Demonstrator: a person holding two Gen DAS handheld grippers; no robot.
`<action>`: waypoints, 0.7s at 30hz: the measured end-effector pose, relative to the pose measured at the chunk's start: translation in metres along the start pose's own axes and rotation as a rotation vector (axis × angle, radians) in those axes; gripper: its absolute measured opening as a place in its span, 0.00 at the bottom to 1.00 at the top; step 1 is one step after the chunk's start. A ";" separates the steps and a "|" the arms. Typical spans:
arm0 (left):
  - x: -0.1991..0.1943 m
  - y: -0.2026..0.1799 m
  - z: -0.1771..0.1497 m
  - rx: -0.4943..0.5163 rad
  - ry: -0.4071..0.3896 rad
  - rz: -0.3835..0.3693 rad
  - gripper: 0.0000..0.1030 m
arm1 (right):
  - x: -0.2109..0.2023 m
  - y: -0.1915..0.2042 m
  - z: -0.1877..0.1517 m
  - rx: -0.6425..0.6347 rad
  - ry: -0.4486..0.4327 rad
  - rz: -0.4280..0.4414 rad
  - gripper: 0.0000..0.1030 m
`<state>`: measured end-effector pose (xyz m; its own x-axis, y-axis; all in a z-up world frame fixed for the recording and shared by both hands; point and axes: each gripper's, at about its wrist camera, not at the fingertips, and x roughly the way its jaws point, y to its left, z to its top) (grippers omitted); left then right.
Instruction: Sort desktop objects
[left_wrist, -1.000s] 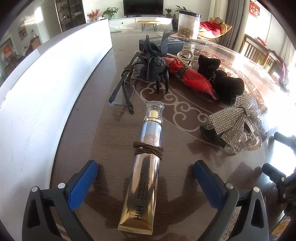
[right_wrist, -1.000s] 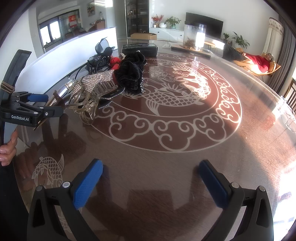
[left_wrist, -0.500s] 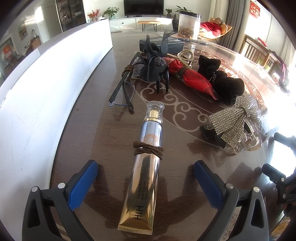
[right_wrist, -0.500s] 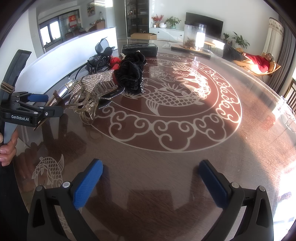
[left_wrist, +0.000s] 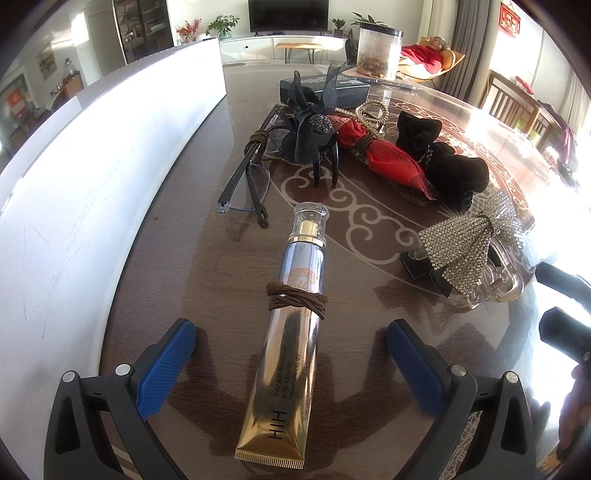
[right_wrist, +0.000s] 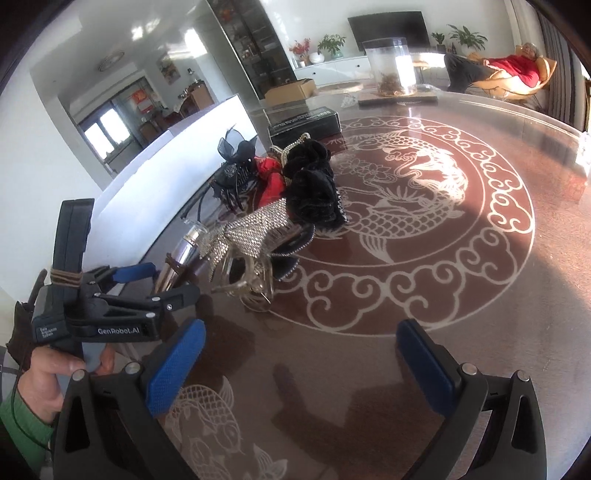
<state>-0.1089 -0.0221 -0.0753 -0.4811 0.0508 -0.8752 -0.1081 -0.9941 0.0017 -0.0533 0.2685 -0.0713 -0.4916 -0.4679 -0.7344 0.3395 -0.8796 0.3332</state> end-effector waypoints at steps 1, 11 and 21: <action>0.000 0.000 0.000 0.001 0.000 0.000 1.00 | 0.005 0.006 0.006 0.001 -0.002 0.009 1.00; 0.000 0.000 0.000 0.001 -0.001 0.001 1.00 | 0.060 0.036 0.063 0.086 0.020 -0.008 1.00; 0.001 0.001 0.003 -0.011 -0.008 0.005 1.00 | 0.005 -0.012 0.029 -0.112 0.063 -0.141 1.00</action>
<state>-0.1116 -0.0230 -0.0747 -0.4886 0.0469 -0.8712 -0.0962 -0.9954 0.0003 -0.0831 0.2744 -0.0626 -0.4906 -0.3309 -0.8061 0.3593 -0.9196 0.1588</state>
